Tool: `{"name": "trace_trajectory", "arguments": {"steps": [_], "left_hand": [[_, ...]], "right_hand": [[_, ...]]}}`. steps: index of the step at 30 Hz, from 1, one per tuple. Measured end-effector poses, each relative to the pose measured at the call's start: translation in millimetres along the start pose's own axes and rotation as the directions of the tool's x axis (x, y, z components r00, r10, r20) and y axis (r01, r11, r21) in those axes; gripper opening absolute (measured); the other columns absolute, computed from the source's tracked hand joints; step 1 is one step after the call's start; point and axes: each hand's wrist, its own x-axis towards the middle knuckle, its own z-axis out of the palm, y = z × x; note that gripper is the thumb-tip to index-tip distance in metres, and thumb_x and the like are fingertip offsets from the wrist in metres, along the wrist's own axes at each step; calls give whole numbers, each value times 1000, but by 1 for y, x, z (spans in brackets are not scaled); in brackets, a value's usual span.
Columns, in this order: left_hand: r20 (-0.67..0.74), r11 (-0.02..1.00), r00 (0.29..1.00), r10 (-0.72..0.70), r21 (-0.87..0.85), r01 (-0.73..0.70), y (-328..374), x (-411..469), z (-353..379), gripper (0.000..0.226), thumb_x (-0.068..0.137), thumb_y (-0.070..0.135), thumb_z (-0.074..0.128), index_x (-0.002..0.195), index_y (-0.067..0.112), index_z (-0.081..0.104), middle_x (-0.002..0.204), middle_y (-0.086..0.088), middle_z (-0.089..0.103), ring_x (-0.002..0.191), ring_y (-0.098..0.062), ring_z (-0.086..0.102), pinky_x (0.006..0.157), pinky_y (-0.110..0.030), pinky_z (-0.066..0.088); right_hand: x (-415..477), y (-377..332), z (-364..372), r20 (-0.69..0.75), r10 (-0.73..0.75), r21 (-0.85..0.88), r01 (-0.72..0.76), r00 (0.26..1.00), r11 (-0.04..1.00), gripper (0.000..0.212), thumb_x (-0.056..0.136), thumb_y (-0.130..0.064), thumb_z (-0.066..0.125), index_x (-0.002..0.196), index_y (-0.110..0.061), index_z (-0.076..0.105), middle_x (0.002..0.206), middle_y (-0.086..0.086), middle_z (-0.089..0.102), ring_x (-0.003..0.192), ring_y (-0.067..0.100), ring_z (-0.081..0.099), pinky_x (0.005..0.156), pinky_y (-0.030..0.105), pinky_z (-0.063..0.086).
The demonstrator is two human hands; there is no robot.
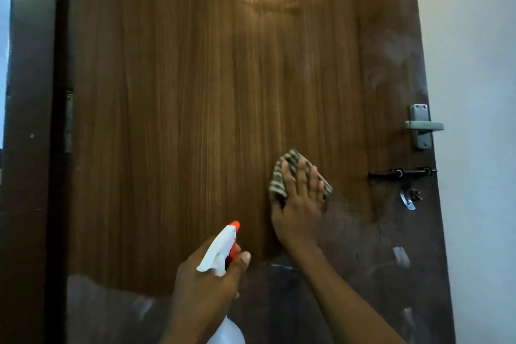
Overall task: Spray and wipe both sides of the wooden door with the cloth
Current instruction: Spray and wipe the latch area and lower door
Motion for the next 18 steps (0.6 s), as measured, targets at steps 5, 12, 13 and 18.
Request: {"name": "trace_trajectory", "arguments": {"steps": [5,12,13,18], "left_hand": [[34,1000,999,2,0,-2,12,0,21,30,80,31,68,107,22,57,76,14,59,59,-12,63,53,-5,45],[90,997,995,-32,-70,38,32,-9,55,41,81,31,65,119,28,47,93,13,57,77,-14,62,54,-8,48],[100,996,994,-47,-72,54,34,-8,59,47,81,32,65,124,26,46,103,9,59,86,-17,62,65,-12,51],[120,987,980,-158,54,152,50,-10,84,64,82,38,63,136,19,36,143,-3,43,125,-23,45,105,-32,37]], "right_hand": [[-22,-5,7,66,-312,1,313,948,950,70,90,-44,55,153,-35,27,164,0,13,152,26,6,121,50,12],[-56,100,-6,59,-61,-61,64,996,996,70,88,-44,49,154,-33,27,164,1,14,151,27,11,114,57,28],[-46,110,-11,58,37,-37,-35,998,999,70,89,-45,43,155,-36,19,165,-1,9,152,25,5,117,57,24],[-29,132,-20,101,57,-10,-57,993,998,70,94,-48,35,155,-38,3,165,-4,-3,152,19,-7,122,50,10]]}}
